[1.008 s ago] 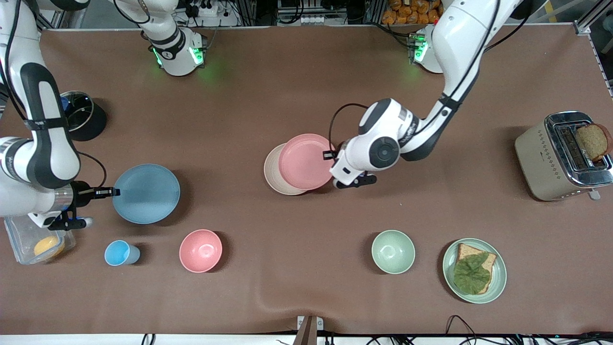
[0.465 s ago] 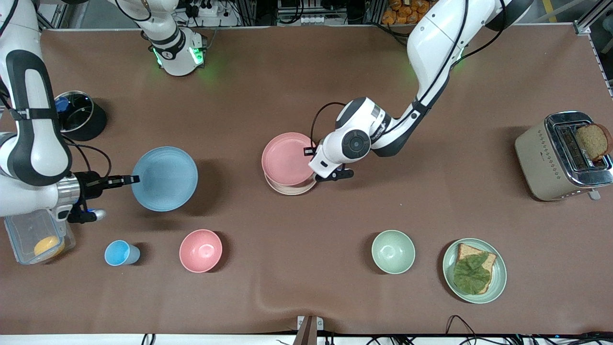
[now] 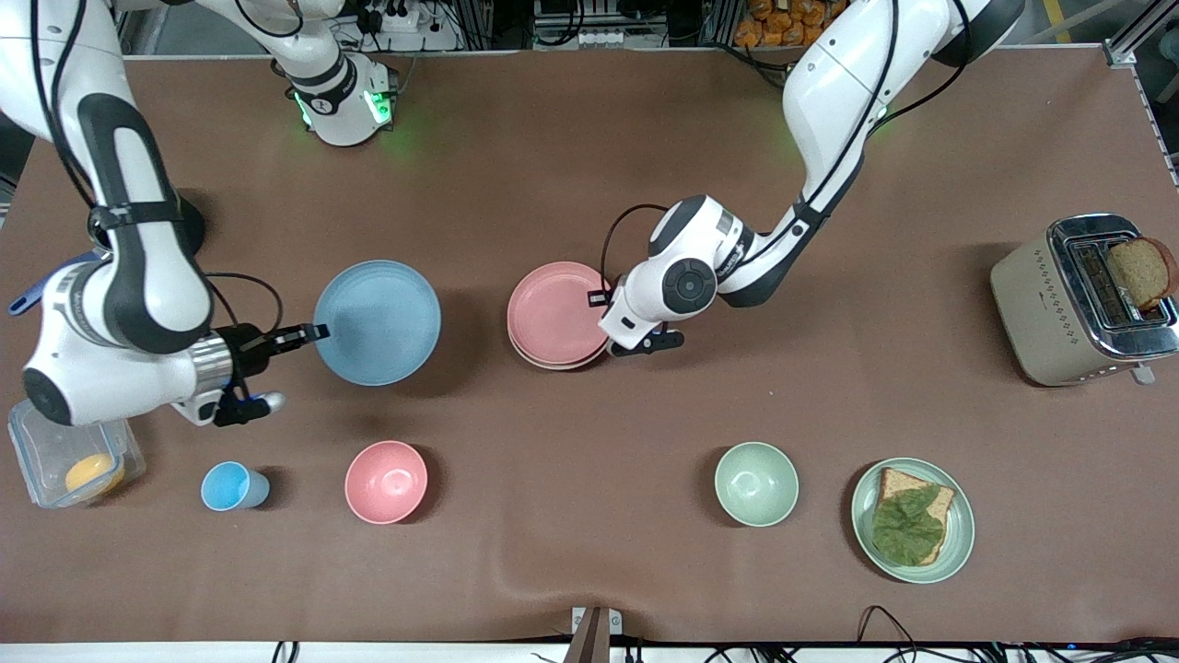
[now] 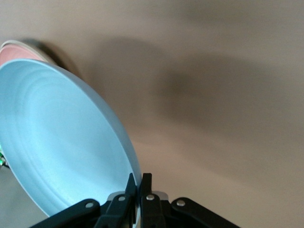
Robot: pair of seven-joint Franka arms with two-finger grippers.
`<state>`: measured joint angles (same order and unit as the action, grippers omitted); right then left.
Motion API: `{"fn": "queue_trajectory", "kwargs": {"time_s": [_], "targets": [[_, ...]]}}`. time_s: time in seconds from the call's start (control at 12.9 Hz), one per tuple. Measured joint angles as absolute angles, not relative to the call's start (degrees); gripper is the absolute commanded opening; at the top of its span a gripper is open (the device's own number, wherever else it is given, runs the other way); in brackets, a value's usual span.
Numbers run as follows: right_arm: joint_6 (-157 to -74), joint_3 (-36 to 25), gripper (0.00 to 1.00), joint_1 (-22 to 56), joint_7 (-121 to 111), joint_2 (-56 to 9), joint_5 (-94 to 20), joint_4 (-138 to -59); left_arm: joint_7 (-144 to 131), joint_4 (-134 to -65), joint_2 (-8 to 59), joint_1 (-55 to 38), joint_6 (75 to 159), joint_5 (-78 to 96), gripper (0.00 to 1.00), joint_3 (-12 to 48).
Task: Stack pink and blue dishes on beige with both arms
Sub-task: 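Carry the blue plate toward the stack with the right gripper while the left gripper withdraws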
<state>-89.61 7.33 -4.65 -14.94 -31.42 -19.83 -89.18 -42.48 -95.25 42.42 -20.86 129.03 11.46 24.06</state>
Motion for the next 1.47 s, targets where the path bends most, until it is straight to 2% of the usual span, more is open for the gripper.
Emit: {"fn": "queue_trajectory", "kwargs": {"time_s": [0.08,0.16,0.23,0.31,0.78,1.16,1.47], "targets": [[-89.6,7.3,0.00,-3.3,-14.8,-31.4,-20.5,-89.3,-42.5,-94.7,42.8,-20.9,129.1,11.5,0.09,24.0],[-89.7,7.3,0.00,-2.0,-14.3,-31.4,-21.2,-89.5,-42.5,-94.1,43.2,-20.8,129.1,11.5,0.34,23.9],[-89.9,7.3,0.00,-0.9,-13.6,-31.4,-21.7,-89.7,-42.5,-93.5,43.5,-20.8,129.1,11.5,0.85,23.8],[-90.3,7.3,0.00,0.1,-12.8,-31.4,-22.1,-89.8,-42.5,-93.0,43.8,-20.8,129.1,11.5,1.00,23.8],[-97.4,7.3,0.00,4.9,-9.6,-31.5,-24.8,-94.1,-42.5,-87.7,42.1,-19.9,127.0,11.5,1.00,21.5],[-106.2,7.3,0.00,11.8,-2.0,-31.6,-26.5,-96.5,-41.6,-86.0,27.3,-8.7,109.9,5.2,1.00,19.1],[-113.8,7.3,0.00,16.2,1.9,-32.2,-27.9,-99.5,-39.2,-86.0,15.4,-5.7,99.8,-6.1,1.00,19.1]]}}
